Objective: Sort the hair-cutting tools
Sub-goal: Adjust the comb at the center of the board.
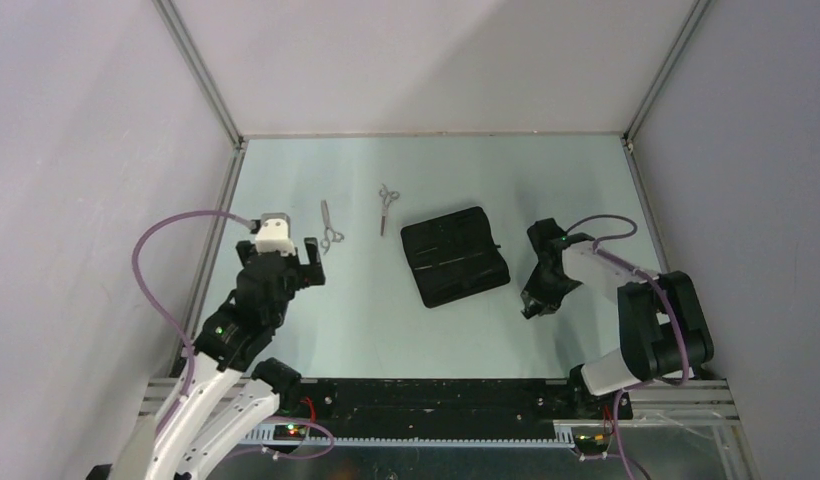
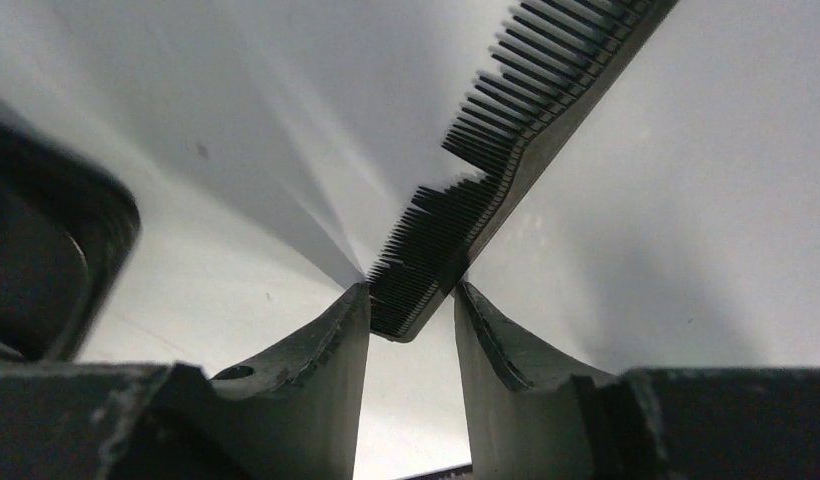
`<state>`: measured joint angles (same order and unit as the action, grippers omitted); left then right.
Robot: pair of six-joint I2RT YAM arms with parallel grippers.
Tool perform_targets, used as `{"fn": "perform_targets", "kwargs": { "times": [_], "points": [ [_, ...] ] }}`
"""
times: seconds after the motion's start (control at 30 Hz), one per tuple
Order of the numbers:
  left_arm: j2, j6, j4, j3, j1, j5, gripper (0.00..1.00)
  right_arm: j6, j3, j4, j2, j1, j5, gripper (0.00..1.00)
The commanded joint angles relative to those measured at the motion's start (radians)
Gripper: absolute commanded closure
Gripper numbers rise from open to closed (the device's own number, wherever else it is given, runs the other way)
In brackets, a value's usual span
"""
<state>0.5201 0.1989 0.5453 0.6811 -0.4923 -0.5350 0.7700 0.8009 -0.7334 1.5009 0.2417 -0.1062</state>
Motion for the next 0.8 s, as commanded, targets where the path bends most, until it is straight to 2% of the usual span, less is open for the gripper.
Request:
{"fn": "perform_targets", "kwargs": {
  "times": [0.0,0.13,0.23,0.4,0.57,0.63,0.77],
  "points": [
    [0.109,-0.026,-0.004,0.018,0.016,0.185,0.03,0.024,-0.060,-0.105,-0.029,0.106,-0.003,0.57],
    [0.200,-0.033,0.003,0.046,0.015,0.363,0.01,0.022,-0.060,-0.112,-0.125,0.154,0.018,0.51],
    [0.244,-0.018,-0.010,0.043,0.015,0.489,0.00,0.005,-0.047,-0.102,-0.231,0.153,0.038,0.38],
    [0.257,0.061,-0.020,0.056,0.016,0.576,0.00,-0.018,-0.004,-0.079,-0.340,0.110,0.017,0.27],
    [0.187,0.034,-0.047,0.076,0.015,0.609,0.00,0.008,-0.001,-0.045,-0.362,-0.003,0.006,0.20],
    [0.163,0.025,-0.051,0.066,0.015,0.574,0.00,-0.022,0.000,-0.044,-0.342,-0.061,0.027,0.19],
    [0.128,0.016,-0.039,0.062,0.016,0.477,0.00,-0.071,0.013,-0.078,-0.260,-0.133,-0.032,0.18]
  ]
}}
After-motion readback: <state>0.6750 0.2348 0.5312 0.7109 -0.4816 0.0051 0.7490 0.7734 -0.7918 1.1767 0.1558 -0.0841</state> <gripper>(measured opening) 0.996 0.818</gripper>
